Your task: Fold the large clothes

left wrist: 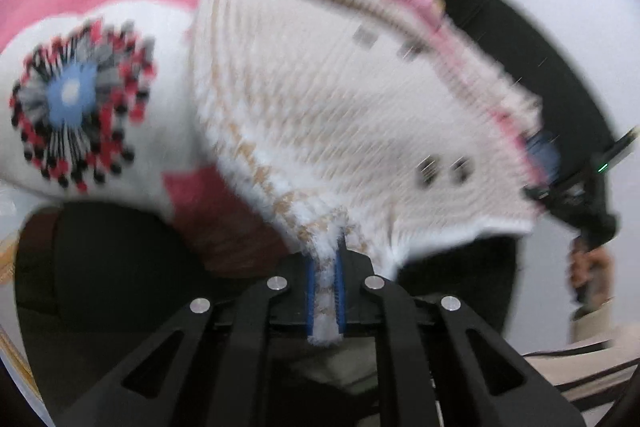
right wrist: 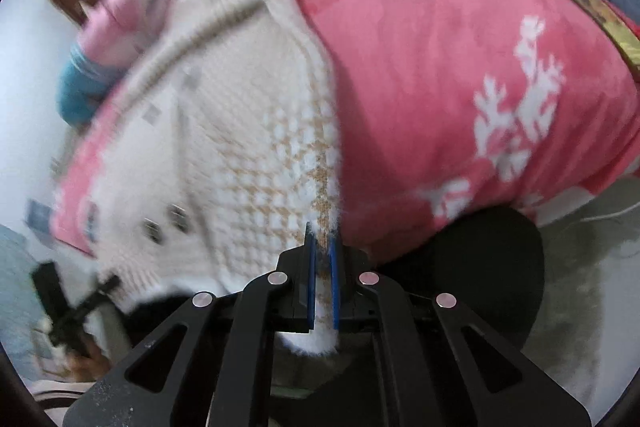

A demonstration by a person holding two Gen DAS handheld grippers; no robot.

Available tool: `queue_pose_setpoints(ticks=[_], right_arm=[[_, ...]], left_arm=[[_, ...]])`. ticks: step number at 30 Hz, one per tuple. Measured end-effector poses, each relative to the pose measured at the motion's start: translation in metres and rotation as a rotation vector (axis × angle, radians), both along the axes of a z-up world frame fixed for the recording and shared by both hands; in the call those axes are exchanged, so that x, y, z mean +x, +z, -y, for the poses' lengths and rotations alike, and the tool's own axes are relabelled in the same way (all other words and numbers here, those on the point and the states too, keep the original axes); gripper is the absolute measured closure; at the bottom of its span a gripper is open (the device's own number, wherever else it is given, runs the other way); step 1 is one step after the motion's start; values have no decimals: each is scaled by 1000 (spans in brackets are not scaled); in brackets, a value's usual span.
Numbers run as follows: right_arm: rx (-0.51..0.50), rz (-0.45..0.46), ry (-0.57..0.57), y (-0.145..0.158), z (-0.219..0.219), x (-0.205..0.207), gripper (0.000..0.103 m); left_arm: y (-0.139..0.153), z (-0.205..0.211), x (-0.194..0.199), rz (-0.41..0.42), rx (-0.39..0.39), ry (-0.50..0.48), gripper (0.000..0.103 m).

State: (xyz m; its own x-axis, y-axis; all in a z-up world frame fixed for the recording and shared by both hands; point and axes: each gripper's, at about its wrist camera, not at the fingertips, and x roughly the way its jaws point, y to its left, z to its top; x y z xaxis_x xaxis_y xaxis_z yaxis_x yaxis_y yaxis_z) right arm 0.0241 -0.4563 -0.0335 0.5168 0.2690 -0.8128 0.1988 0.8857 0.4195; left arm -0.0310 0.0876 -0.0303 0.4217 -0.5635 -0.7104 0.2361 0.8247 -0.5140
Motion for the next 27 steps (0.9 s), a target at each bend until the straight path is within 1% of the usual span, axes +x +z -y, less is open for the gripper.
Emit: queue_pose_setpoints(ticks=[2, 3, 5, 6, 7, 9, 12, 14, 16, 18, 22, 24, 25, 26, 27], right_arm=[[26, 60, 5, 18, 1, 3, 99], [34, 101, 12, 30, 2, 7, 99], [39, 161, 21, 47, -3, 16, 99], [39, 184, 22, 52, -13, 25, 99], [45, 207, 20, 57, -12, 30, 99], [60, 239, 18, 64, -11, 40, 99], [53, 283, 16, 76, -12, 63, 99], [56, 300, 20, 81, -17, 87, 99], [65, 304, 22, 83, -16, 104, 99], [71, 300, 25, 78, -20, 134, 98], [66, 245, 6, 53, -23, 179, 95], [76, 211, -1, 40, -22, 192, 89], [83, 188, -4, 32, -22, 199, 85], [102, 166, -4, 23, -22, 205, 75], [111, 151, -5, 18, -22, 208, 62]], left_arm=[[21, -2, 2, 46, -53, 10, 96], [37, -7, 7, 79, -94, 16, 96], [56, -9, 13, 117, -141, 29, 96], [65, -13, 19, 137, -166, 35, 96], [74, -22, 26, 149, -184, 38, 96], [87, -26, 45, 173, -215, 57, 96], [96, -21, 76, 189, -222, 90, 96], [95, -20, 88, 200, -207, 104, 96], [94, -25, 116, 186, -205, 122, 96], [86, -26, 136, 172, -185, 142, 96], [65, -28, 178, 118, -123, 182, 93], [52, -29, 193, 76, -110, 196, 89], [43, -31, 202, 36, -110, 205, 82], [38, -32, 206, 14, -113, 210, 68], [31, -35, 211, -13, -116, 231, 58]])
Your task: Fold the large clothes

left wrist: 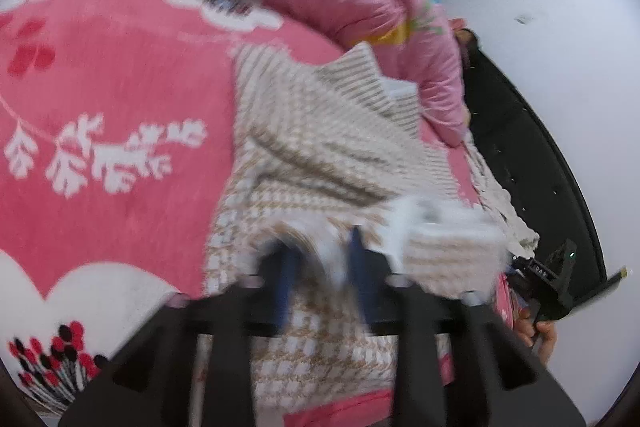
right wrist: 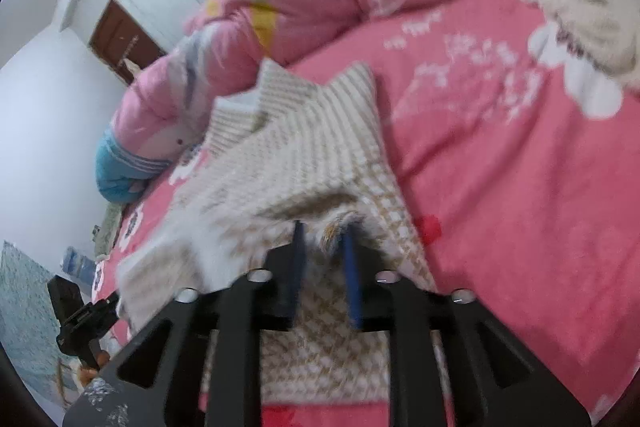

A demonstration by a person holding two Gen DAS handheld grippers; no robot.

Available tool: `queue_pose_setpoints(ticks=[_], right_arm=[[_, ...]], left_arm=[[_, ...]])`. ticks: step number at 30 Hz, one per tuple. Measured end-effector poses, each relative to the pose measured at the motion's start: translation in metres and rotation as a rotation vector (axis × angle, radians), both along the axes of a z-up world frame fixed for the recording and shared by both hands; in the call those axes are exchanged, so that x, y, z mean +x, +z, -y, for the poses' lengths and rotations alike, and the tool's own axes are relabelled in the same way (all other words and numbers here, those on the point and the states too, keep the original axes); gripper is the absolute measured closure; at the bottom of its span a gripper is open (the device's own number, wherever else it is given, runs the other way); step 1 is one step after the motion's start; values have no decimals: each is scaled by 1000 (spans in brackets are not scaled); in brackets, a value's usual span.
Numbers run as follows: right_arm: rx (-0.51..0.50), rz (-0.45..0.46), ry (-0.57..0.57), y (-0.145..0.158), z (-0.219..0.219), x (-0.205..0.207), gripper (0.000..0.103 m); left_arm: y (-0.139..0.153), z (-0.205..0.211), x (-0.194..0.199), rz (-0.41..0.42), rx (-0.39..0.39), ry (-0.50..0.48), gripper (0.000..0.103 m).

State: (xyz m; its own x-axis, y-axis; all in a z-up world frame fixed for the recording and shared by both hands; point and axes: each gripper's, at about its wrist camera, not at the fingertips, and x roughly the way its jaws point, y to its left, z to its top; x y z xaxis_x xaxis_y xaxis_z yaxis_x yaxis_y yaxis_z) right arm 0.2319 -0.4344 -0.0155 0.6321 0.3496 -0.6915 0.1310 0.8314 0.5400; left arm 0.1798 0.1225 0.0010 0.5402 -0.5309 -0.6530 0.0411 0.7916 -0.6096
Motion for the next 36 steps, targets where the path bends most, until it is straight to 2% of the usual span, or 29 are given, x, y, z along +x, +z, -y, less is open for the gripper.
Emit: queue_pose_setpoints(ticks=[1, 2, 4, 6, 8, 12, 15, 19, 21, 23, 29, 32, 35, 36], right_arm=[[-1, -13, -7, -3, 0, 1, 54], [-17, -19, -19, -7, 0, 0, 47], [-34, -23, -25, -7, 0, -6, 47], [-34, -19, -31, -4, 2, -15, 37], [-36, -9, -34, 2, 3, -29, 37], [-55, -5, -45, 11, 5, -67, 28], [-68, -20, -61, 10, 4, -99, 25], [-26, -74, -80, -8, 6, -126, 25], [11, -98, -79, -19, 6, -128, 25], [47, -93, -74, -27, 6, -125, 25], [118, -62, -129, -41, 10, -108, 31], [101, -45, -163, -45, 10, -98, 40], [41, -28, -202, -47, 4, -89, 52], [13, -20, -214, -47, 2, -87, 58]], left_arm=[[-2, -3, 0, -2, 10, 33, 34], [-1, -8, -2, 11, 29, 74, 25], [2, -16, -6, 31, 21, 90, 25], [4, -24, -13, 33, -1, 106, 25], [6, -27, -23, 36, 7, 105, 25], [9, -17, -56, 40, 36, 48, 25], [1, -3, -91, 37, 45, -25, 24], [-18, 10, -120, 14, -28, -89, 24], [-31, 14, -122, -20, -65, -81, 24], [-49, 11, -116, -53, -151, -43, 24], [-72, -13, -99, -23, -368, 136, 25], [-71, -11, -96, -5, -367, 196, 24], [-62, -2, -93, 24, -291, 233, 27], [-57, 3, -93, 36, -221, 254, 31]])
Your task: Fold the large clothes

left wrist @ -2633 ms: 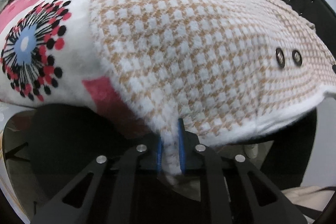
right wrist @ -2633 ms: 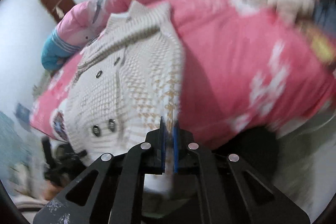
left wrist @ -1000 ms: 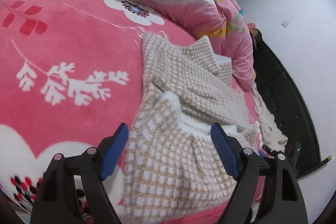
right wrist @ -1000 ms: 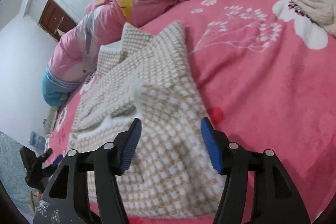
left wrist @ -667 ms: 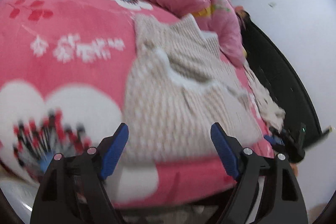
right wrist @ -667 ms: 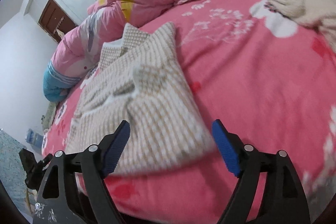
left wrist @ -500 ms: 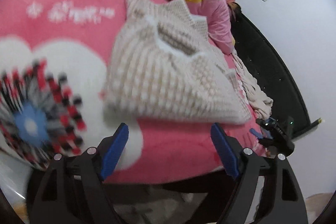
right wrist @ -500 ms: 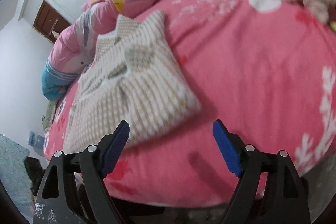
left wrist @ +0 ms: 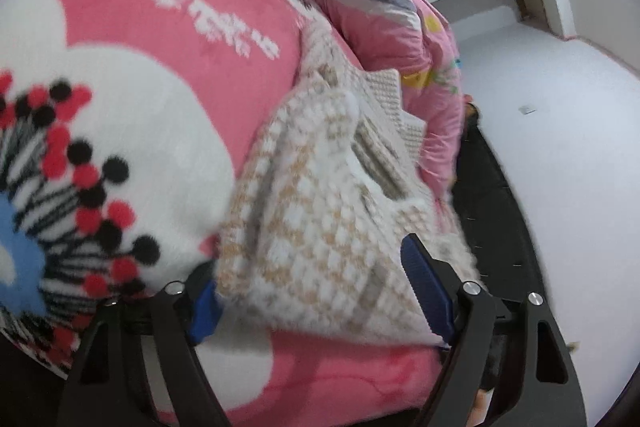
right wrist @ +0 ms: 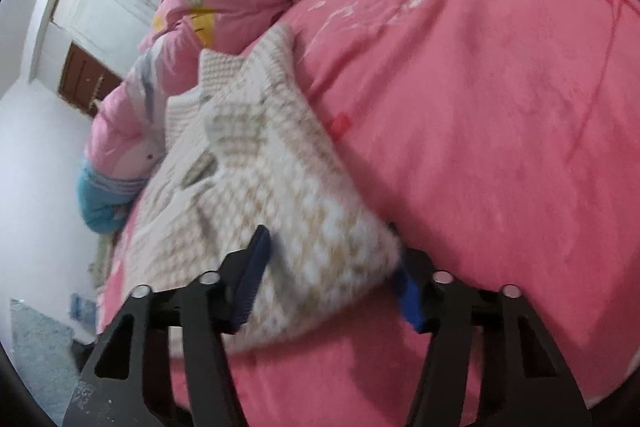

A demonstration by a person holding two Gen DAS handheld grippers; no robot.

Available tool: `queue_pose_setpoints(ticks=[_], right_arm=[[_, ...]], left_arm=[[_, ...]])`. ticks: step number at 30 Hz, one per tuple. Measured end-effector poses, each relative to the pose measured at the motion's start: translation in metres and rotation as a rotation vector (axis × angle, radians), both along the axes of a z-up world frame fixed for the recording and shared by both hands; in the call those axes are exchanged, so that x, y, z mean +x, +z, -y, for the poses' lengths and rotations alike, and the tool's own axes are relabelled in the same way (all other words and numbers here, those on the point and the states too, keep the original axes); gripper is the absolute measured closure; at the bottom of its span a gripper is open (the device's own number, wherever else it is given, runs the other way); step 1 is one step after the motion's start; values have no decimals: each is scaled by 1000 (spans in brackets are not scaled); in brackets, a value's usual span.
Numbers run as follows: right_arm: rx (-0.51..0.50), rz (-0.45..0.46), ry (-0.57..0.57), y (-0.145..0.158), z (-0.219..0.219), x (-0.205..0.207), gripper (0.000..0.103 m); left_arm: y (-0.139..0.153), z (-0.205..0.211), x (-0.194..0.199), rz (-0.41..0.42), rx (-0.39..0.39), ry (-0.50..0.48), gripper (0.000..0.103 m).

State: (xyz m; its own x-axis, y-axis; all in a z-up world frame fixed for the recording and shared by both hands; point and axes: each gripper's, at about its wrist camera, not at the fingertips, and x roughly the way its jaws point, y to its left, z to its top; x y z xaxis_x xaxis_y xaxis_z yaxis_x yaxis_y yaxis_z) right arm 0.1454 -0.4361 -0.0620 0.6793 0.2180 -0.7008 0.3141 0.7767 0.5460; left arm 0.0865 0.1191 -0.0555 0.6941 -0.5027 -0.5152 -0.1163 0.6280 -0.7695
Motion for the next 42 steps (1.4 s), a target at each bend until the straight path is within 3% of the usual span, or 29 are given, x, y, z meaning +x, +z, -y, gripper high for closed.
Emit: queue_pose_setpoints(ticks=[2, 3, 4, 5, 8, 11, 15, 18, 20, 22, 24, 25, 26, 29, 32, 36, 42], right_arm=[[-45, 3, 1, 4, -5, 2, 73], [-58, 11, 9, 8, -9, 2, 79], [-82, 17, 10, 12, -12, 2, 81], [-130, 36, 16, 21, -18, 1, 84], [-210, 108, 31, 50, -28, -8, 88], [-201, 170, 46, 78, -30, -22, 94], [-191, 204, 72, 97, -34, -48, 95], [-133, 197, 89, 98, -32, -82, 95], [-97, 150, 92, 84, -30, -93, 93], [-83, 19, 106, 51, -29, -91, 85], [-121, -107, 93, 25, -27, -88, 68], [-160, -175, 89, 13, -24, -89, 60], [-175, -178, 82, 13, -22, -91, 45], [-279, -152, 64, 29, -22, -99, 33], [-422, -98, 66, 50, -34, -96, 30], [-460, 38, 172, 71, -62, -82, 25], [-567, 175, 292, 88, -98, -70, 14]], left_arm=[[8, 8, 4, -6, 125, 25, 51], [11, 11, 6, -7, 172, 28, 56], [16, 16, 7, -6, 250, 31, 72], [19, 18, 6, -1, 314, 26, 81], [47, 25, -3, 81, 465, 14, 86], [83, 31, -20, 185, 556, -9, 89], [117, 20, -48, 263, 577, -24, 89], [125, 4, -69, 257, 549, -42, 89], [112, -9, -78, 201, 520, -62, 87], [85, -20, -77, 106, 469, -79, 80], [55, -31, -72, -18, 439, -82, 72], [42, -40, -73, -94, 460, -48, 67], [38, -45, -76, -117, 468, -28, 57], [47, -70, -93, -85, 423, 61, 39], [66, -73, -95, -21, 449, 96, 33], [75, -46, -72, 19, 480, 23, 28], [58, 9, -27, -28, 546, -119, 26]])
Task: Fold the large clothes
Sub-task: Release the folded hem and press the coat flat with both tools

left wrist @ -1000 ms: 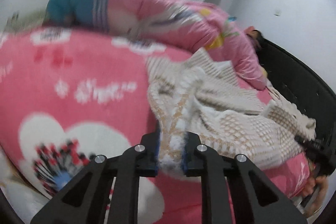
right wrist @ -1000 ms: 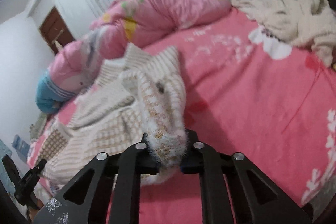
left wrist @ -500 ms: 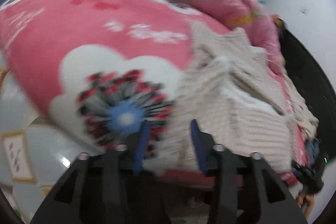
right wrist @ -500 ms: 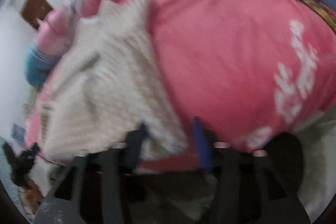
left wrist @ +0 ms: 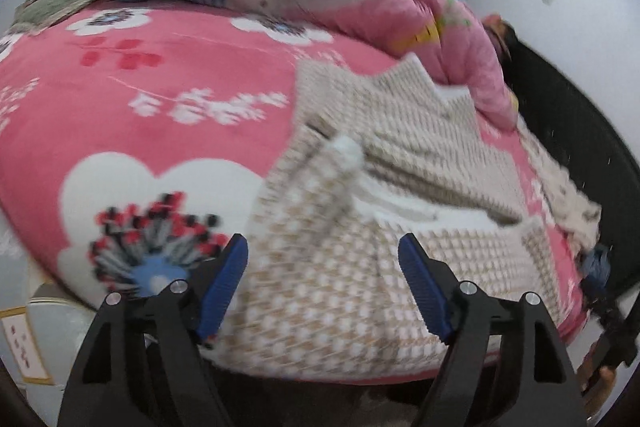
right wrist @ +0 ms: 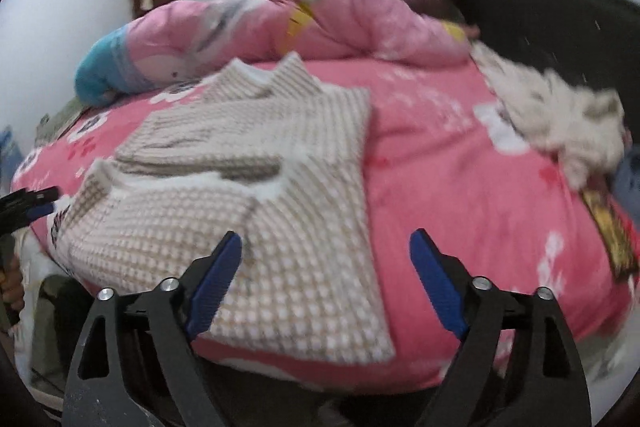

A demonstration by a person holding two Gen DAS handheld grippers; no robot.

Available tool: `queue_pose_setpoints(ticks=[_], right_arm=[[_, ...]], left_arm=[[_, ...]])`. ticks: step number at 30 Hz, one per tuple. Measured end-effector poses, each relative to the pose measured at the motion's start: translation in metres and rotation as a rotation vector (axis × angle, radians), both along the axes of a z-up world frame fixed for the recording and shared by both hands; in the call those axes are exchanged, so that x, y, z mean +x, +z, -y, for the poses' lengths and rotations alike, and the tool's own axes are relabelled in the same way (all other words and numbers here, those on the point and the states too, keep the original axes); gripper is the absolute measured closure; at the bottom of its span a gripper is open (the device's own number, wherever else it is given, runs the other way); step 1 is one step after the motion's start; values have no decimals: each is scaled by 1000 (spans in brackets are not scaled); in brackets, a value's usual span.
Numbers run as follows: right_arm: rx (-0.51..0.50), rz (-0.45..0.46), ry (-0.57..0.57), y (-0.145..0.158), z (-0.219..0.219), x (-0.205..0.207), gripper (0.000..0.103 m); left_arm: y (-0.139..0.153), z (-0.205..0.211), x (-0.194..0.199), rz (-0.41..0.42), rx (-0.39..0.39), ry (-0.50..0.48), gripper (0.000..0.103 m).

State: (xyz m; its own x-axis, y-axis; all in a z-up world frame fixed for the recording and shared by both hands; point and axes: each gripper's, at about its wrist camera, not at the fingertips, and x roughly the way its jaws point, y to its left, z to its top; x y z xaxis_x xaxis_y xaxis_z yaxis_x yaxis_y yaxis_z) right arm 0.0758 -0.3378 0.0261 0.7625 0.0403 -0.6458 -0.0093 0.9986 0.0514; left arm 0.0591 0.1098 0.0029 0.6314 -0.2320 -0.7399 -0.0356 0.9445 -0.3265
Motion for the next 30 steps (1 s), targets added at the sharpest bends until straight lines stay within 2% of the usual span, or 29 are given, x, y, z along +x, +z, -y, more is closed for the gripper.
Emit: queue_pose_setpoints(ticks=[3, 5, 8, 10, 11, 14, 18, 22, 30], right_arm=[[36, -20, 62, -10, -7, 11, 14], [38, -57, 94, -23, -14, 18, 14], [47, -128, 132, -47, -27, 28, 14], [61, -212, 144, -68, -35, 34, 14], [55, -226, 134, -74, -36, 34, 11], [41, -208, 116, -77, -41, 32, 8], [47, -208, 120, -78, -42, 32, 8], [29, -208, 112, -78, -45, 31, 8], [66, -209, 103, -81, -41, 31, 8]], left_arm=[[-16, 17, 13, -47, 44, -30, 21], [-26, 27, 20, -68, 103, -44, 17], [-35, 34, 23, -76, 153, -64, 7], [-38, 41, 25, -77, 190, -72, 5], [-40, 45, 26, -82, 221, -76, 5], [-45, 51, 26, -84, 265, -79, 5], [-48, 50, 24, -74, 270, -71, 5], [-47, 52, 25, -101, 290, -80, 5], [-47, 55, 31, -134, 314, -94, 5]])
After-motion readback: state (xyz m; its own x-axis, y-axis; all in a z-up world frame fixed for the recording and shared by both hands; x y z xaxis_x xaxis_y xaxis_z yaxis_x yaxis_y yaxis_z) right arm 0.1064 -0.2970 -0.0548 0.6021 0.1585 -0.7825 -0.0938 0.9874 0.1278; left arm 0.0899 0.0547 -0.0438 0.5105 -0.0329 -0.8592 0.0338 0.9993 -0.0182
